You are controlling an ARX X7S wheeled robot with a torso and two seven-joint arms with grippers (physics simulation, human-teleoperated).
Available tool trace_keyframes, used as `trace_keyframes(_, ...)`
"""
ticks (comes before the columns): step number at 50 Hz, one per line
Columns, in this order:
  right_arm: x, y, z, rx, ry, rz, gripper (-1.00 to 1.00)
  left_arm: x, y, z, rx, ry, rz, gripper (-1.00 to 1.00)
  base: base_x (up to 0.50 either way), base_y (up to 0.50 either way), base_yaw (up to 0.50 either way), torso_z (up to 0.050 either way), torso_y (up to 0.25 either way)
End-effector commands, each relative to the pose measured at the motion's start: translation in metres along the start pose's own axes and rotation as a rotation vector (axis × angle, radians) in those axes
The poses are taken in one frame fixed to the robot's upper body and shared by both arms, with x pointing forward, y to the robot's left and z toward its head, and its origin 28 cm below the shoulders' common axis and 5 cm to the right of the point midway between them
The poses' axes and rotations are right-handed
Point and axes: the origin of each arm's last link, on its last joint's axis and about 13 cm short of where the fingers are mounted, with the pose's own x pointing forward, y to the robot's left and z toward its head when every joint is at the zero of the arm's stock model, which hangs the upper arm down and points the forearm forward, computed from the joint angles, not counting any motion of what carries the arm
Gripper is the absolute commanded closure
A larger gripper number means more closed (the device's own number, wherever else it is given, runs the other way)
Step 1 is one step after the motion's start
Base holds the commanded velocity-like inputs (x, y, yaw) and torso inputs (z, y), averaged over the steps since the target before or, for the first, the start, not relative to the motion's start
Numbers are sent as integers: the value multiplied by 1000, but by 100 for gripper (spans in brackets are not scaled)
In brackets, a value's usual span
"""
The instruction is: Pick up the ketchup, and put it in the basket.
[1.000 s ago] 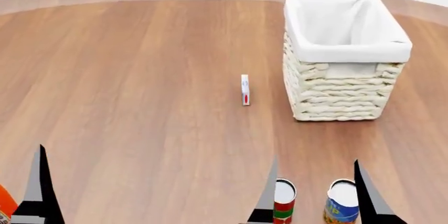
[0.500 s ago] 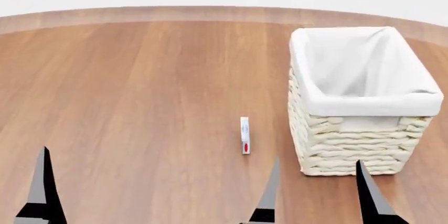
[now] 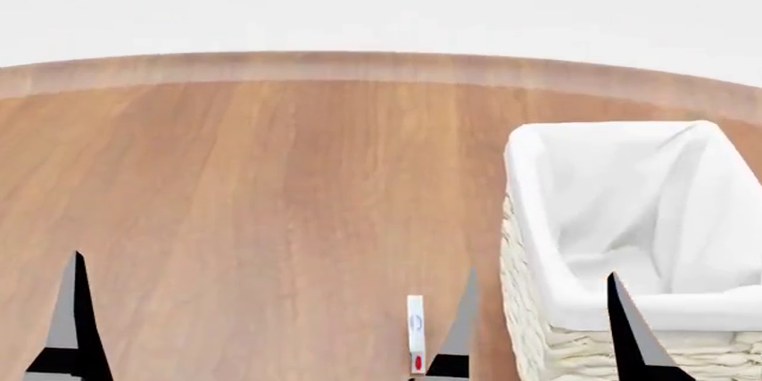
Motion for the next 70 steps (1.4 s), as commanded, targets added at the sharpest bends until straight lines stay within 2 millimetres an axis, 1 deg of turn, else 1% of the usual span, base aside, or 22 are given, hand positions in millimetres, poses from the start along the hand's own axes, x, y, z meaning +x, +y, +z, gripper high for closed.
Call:
trace_keyframes(1, 0, -1, 1, 14, -23, 7, -100, 2, 2, -1, 1, -4, 10, -100, 0, 0, 0, 0, 0)
trace_keyframes(3, 0, -2, 0, 8, -16, 6, -100, 2, 2, -1, 1, -4, 9, -100, 0, 0, 0, 0, 0)
trace_keyframes(4, 0, -2, 0, 32, -22, 10, -100, 2, 2, -1, 0, -4, 9, -100, 0, 0, 0, 0, 0)
trace_keyframes(5, -1, -2, 1, 36, -21, 11, -100, 5, 1, 16, 36, -22, 27, -100, 0, 0, 0, 0, 0)
trace_keyframes(6, 0, -2, 1, 30, -17, 11, -100, 5, 1, 17, 56, 51, 30, -100, 0, -234, 0, 0, 0)
trace_keyframes(7, -1, -2, 1, 41, -20, 8, -100, 3, 1, 14, 75, 115, 32, -100, -102, -500, 0, 0, 0)
trace_keyframes(9, -1, -2, 1, 42, -21, 11, -100, 3, 1, 15, 76, 116, 32, -100, -105, -500, 0, 0, 5)
trace_keyframes(10, -1, -2, 2, 43, -22, 12, -100, 2, 0, -1, -36, 140, -36, -100, -105, -500, 0, 0, 0)
trace_keyframes(11, -1, -2, 2, 42, -21, 13, -100, 3, 2, -1, -33, 53, -17, -100, -105, -500, 0, 0, 0)
trace_keyframes(12, -1, -2, 2, 42, -21, 14, -100, 5, 2, 3, -51, -22, -15, -100, -109, -500, 0, 0, 0)
trace_keyframes(13, -1, -2, 1, 42, -21, 14, -100, 5, 2, 4, -13, -31, -21, -100, -117, -500, 0, 0, 0)
trace_keyframes(16, -1, -2, 2, 44, -20, 14, -100, 5, 1, 6, -25, -27, -18, -100, -111, -500, 0, 0, 0)
trace_keyframes(22, -1, -2, 1, 51, -18, 13, -100, 3, 2, 4, -14, -4, 0, -100, -112, -500, 0, 0, 0)
trace_keyframes(24, -1, -2, 1, 53, -19, 14, -100, 5, 1, 10, -3, -32, -15, -100, -109, -500, 0, 0, 0)
trace_keyframes(28, -1, -2, 1, 53, -19, 13, -100, 4, 2, 14, -6, -15, -4, -100, -109, -500, 0, 0, 0)
trace_keyframes(36, 0, -2, 0, 40, -7, 0, -100, 4, 3, 8, -6, -4, 0, -100, -82, -469, 0, 0, 0)
trace_keyframes(37, 1, -1, -1, -2, 12, 0, -100, 4, 3, 7, -4, -3, 1, -100, 0, 0, 0, 0, 0)
trace_keyframes(39, 1, -1, -1, 19, 13, 4, -100, 3, 3, 7, -5, -3, 3, -100, 0, 0, 0, 0, 0)
trace_keyframes(42, 1, -1, -1, 14, 16, 12, -100, 3, 3, 7, -4, -1, 4, -100, 0, 0, 0, 0, 0)
trace_keyframes(43, 0, 0, 1, 13, -7, 21, -100, 3, 3, 7, -3, -3, 6, -100, 238, 0, 0, 0, 0)
trace_keyframes(48, 0, -1, 1, 14, 10, 7, -100, 3, 3, 5, 2, 12, 9, -100, 255, 0, 0, 0, 0)
trace_keyframes(70, 0, -1, 1, 19, 5, 10, -100, 1, 3, 1, -9, 26, 2, -100, 0, 0, 0, 49, 0)
